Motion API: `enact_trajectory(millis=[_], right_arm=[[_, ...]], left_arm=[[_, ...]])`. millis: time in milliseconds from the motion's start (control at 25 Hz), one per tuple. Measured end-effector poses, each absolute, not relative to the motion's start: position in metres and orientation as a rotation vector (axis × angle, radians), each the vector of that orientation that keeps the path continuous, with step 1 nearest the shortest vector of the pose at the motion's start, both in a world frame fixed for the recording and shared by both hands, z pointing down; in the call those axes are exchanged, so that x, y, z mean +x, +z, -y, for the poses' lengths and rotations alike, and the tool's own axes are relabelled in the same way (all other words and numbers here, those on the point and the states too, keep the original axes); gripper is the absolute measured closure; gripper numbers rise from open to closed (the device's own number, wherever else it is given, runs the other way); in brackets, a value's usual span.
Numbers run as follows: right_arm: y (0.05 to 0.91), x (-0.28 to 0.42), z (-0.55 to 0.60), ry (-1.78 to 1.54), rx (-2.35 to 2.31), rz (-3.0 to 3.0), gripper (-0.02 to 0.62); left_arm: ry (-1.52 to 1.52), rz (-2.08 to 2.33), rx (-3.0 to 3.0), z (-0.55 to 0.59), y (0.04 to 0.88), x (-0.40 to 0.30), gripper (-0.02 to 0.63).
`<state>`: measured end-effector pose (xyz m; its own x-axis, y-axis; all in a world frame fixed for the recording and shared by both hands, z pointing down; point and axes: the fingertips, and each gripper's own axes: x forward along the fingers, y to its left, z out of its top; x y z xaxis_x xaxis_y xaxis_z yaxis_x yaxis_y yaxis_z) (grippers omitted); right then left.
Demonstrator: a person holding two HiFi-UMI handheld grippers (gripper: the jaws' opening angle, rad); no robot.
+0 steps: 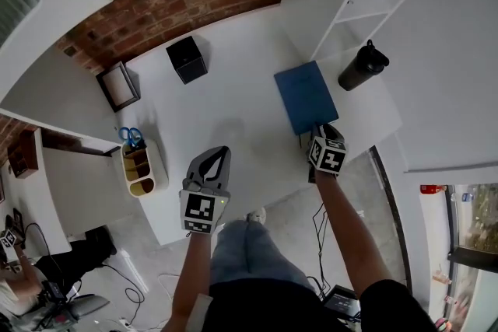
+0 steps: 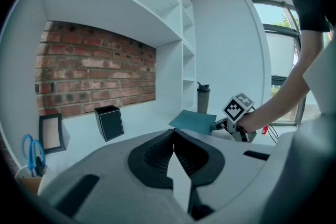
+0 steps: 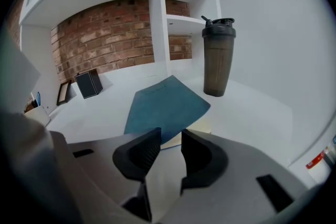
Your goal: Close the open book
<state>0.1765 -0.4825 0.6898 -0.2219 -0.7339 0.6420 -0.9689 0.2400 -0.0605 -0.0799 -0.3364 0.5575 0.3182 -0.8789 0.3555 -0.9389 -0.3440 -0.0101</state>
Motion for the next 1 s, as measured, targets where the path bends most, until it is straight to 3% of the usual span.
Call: enact_trajectory(millis=[480,1000], right_arm=[[0.617,0.179,0.462,0.547,1.593,2.202,0.488],[0.425,0.172,0.423,0.042,1.743,2.521,0.501]], left_arm=[[0.356,1.644,2.48,0.36,0.525,-0.057,0.597],[0.197,1.666,2.709,0.38,0.423,-0.018,0.597]])
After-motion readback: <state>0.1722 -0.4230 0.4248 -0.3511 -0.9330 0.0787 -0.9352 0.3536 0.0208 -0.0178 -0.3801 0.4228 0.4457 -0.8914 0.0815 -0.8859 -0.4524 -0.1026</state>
